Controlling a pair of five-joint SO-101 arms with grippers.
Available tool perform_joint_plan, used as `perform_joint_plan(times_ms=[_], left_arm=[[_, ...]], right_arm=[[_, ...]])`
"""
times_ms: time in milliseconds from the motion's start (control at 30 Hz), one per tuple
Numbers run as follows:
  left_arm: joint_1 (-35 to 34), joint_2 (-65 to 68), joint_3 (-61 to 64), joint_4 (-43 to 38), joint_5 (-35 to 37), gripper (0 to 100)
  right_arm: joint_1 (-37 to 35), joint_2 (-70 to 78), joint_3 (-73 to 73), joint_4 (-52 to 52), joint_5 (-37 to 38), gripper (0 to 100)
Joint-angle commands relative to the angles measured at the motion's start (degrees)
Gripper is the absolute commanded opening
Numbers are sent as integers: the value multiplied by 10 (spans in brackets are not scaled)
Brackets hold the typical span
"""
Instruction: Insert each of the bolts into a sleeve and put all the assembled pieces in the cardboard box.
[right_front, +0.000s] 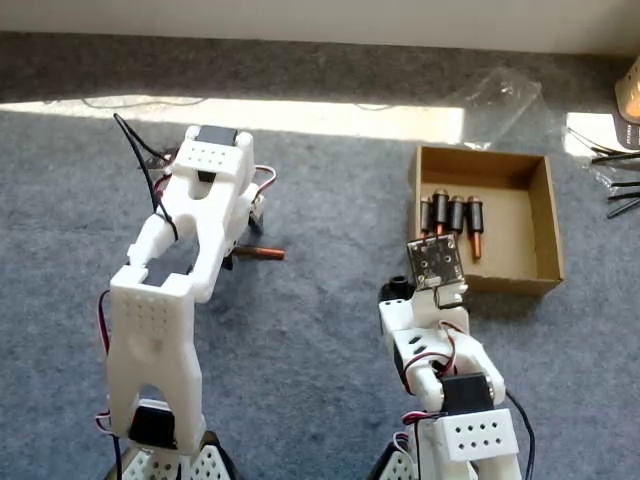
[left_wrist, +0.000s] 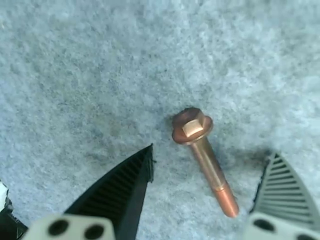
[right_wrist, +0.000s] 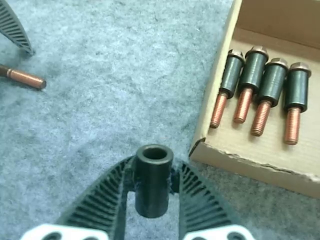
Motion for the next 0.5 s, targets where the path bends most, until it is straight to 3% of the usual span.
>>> perform_joint_plan(times_ms=[0,167,467], left_arm=[[-19,5,-19,-3,4,302],[-24,57,-25,-40,3,175],[-24,64,-36,-42,2,178]], right_arm=[[6,-8,-7,-21,11,4],[6,-8,-7,-21,11,4],[6,-8,-7,-21,11,4]])
